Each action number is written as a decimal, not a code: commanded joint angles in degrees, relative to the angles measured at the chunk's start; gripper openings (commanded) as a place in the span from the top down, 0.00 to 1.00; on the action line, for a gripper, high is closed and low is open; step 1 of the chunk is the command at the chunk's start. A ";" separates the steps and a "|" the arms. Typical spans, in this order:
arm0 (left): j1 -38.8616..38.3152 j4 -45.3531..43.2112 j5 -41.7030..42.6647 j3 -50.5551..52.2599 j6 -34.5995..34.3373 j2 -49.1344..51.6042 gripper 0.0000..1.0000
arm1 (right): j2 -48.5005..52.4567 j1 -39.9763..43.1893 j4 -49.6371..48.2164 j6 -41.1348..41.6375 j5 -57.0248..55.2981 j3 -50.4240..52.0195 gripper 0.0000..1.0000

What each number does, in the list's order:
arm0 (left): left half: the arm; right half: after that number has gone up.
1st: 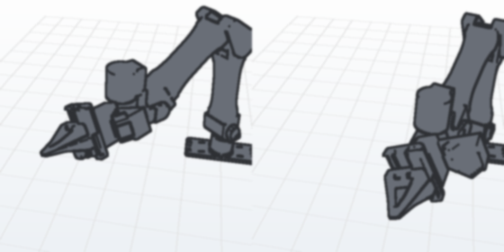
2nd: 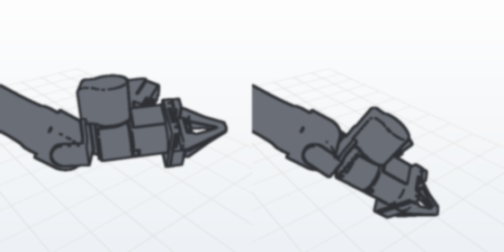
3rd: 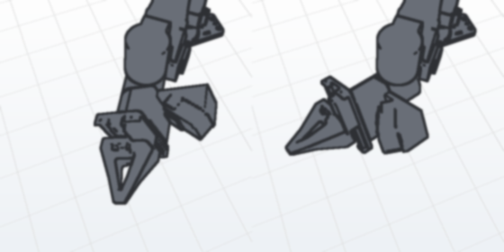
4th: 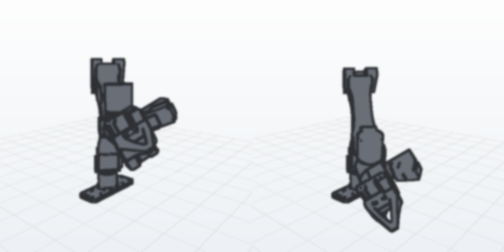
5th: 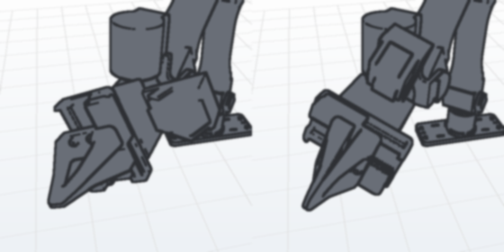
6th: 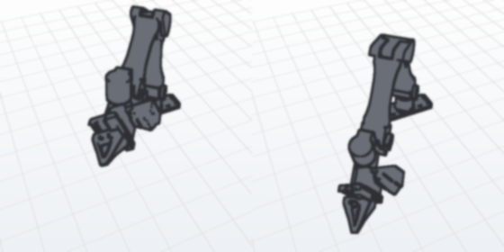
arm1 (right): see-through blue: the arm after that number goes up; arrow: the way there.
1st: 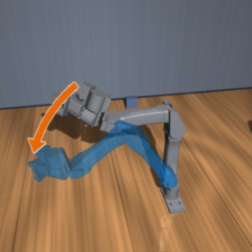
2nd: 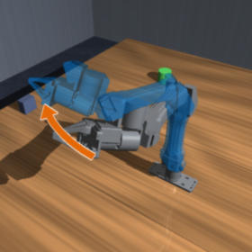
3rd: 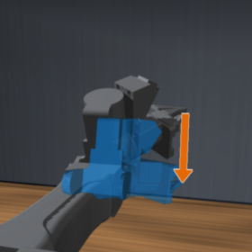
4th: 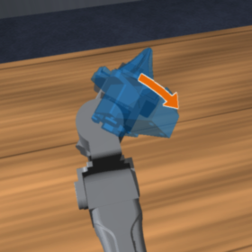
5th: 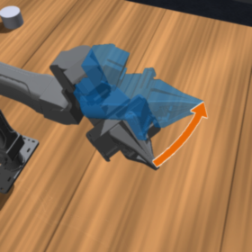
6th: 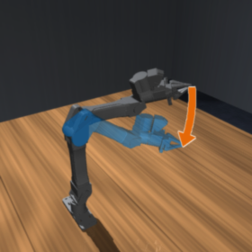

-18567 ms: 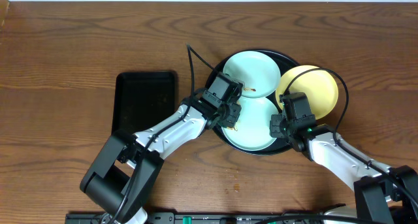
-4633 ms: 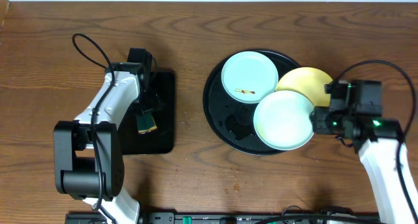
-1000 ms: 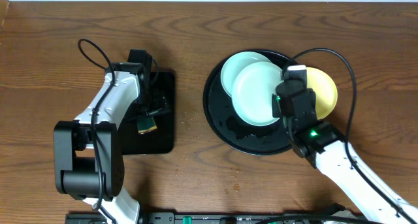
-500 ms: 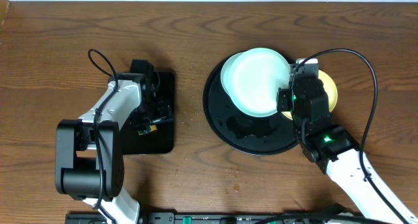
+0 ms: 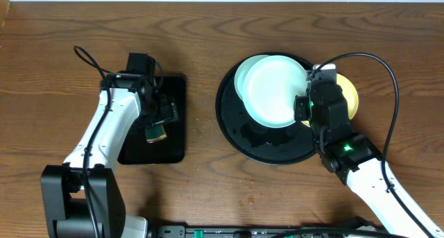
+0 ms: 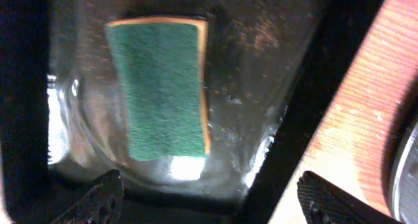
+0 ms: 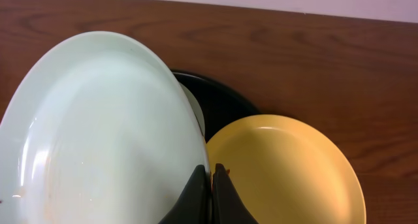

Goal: Clean dirty plates on tray and stack at the side
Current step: 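Grasp the light-blue plate rim with the right gripper and tilt it up, then lift the sponge from the tray with the left gripper toward the tilted plate, then scrub the tilted light-blue plate's underside with the sponge in the left gripper, then return the sponge with the left gripper to the black tray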

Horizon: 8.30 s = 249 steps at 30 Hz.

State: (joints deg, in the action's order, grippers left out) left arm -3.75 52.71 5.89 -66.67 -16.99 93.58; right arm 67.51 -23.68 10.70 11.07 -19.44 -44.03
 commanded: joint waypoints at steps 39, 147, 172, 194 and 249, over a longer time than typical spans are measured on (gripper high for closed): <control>-0.83 -23.37 -5.53 15.47 4.35 -27.41 0.93 | -6.23 0.37 -16.11 -26.64 -0.02 -0.37 0.99; -29.66 -65.35 -2.54 15.43 -10.60 -14.38 0.93 | -5.90 0.39 -6.62 -0.94 2.71 -0.37 0.99; -29.70 -61.31 -1.81 15.43 -11.34 -14.36 0.93 | -5.90 0.39 -6.60 -1.95 1.64 -0.37 0.99; -29.86 -59.17 1.55 15.45 -13.25 -14.08 0.93 | -5.90 0.35 -7.74 -1.95 2.43 -0.37 0.99; 1.90 -11.28 1.99 15.45 -2.27 -25.42 0.93 | -4.63 0.35 -9.81 -12.00 -0.68 -0.37 0.99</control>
State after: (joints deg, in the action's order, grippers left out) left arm -4.36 40.69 8.58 -51.00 -23.83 68.77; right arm 62.92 -23.70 1.19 -0.51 -19.35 -44.01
